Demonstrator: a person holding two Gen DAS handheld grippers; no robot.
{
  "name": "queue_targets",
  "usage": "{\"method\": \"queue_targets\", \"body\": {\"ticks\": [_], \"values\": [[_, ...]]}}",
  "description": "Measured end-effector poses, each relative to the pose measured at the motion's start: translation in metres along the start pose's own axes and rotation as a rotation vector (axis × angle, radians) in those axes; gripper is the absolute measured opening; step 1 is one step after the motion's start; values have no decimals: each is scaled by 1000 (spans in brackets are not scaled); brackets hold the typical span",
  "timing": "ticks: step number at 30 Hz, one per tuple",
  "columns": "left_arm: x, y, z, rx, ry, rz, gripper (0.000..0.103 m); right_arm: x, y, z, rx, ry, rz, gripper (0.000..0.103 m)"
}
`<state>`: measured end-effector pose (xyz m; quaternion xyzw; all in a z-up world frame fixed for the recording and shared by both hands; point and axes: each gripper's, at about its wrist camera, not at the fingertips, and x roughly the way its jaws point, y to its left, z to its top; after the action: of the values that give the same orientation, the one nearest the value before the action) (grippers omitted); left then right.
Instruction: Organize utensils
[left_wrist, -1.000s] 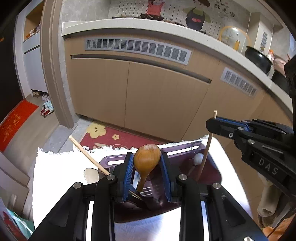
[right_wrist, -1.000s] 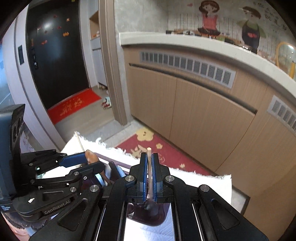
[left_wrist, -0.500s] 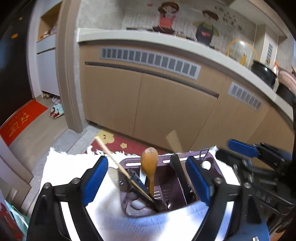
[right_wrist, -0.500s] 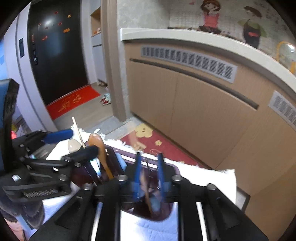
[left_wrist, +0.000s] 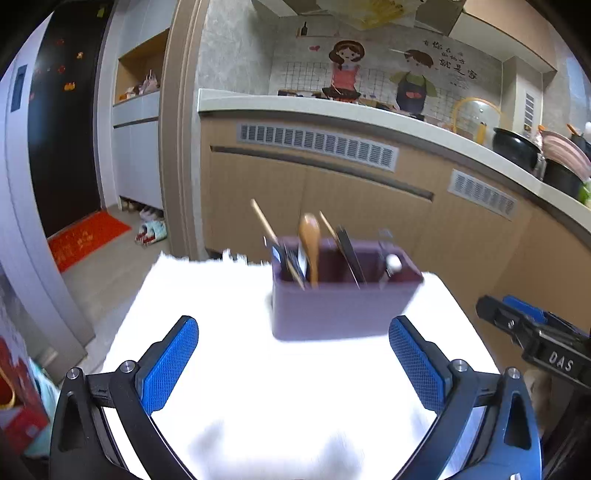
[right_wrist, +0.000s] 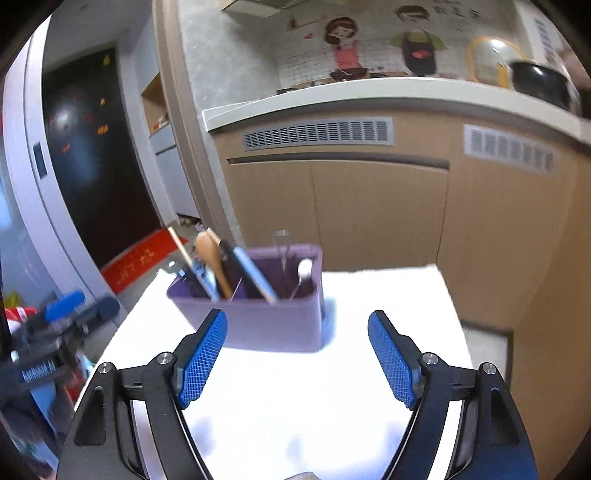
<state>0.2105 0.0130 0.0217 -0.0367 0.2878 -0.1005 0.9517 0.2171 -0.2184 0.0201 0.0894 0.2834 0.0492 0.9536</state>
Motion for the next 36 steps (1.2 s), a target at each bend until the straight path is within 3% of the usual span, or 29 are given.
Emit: {"method": "queue_targets", "body": {"ticks": [6, 10, 14, 19, 36], "values": [[-47, -25, -42, 92, -95, 65, 102, -53, 15, -51, -57, -84, -101, 94], [-57, -32, -59, 142, -89, 87, 103, -74, 25, -75, -79, -102, -136, 94], [-66, -31, -69, 109, -76, 87, 103, -89, 31, -93, -74, -98, -162, 95], [-72, -35, -73, 124, -71, 154, 103, -95, 35, -103, -93, -80, -171, 95], [-75, -31, -75, 83, -34, 125, 103, -99, 36, -99, -105, -81, -169, 95]]}}
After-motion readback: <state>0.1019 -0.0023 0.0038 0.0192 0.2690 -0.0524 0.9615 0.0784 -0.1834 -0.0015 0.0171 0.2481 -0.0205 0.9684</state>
